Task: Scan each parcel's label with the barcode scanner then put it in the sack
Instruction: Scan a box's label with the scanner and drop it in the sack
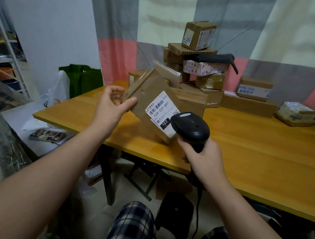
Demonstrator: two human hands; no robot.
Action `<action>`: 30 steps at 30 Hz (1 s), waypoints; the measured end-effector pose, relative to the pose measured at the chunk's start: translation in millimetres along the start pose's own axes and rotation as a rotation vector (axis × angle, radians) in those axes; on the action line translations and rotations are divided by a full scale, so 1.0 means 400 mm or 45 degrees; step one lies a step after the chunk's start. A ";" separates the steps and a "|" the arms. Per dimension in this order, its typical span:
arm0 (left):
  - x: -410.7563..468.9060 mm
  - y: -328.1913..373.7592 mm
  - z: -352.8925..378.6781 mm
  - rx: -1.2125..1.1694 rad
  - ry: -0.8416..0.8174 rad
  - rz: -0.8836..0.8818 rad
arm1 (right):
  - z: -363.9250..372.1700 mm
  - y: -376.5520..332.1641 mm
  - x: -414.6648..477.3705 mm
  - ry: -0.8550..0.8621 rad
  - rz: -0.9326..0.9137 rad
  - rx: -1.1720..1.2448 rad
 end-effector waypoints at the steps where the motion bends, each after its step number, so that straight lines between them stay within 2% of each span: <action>1: 0.024 0.025 -0.002 0.060 0.044 0.072 | 0.007 -0.011 0.006 -0.004 -0.025 -0.012; 4: 0.073 0.073 0.009 0.150 0.074 0.178 | 0.019 -0.037 0.018 -0.002 -0.066 -0.035; 7: 0.085 0.079 0.035 0.163 0.009 0.161 | 0.021 -0.049 0.021 0.020 -0.087 -0.050; 11: 0.069 0.057 0.062 0.044 -0.081 0.097 | 0.023 -0.045 0.017 0.017 -0.058 -0.040; 16: -0.009 -0.049 0.119 0.007 -0.320 -0.111 | 0.031 -0.027 0.007 0.018 -0.006 -0.024; 22: -0.053 -0.105 0.129 0.034 -0.281 -0.197 | 0.041 -0.013 -0.016 -0.019 0.067 -0.015; 30: -0.058 -0.101 0.127 0.046 -0.281 -0.188 | 0.045 -0.008 -0.026 -0.005 0.073 0.035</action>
Point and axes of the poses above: each hand's wrist, its own x-axis towards the middle knuckle, its own z-axis out of the palm, y = z × x, the point moved 5 cm from there along x, towards the middle knuckle, and after that the axes turned 15 degrees about x, right-handed, at the moved point
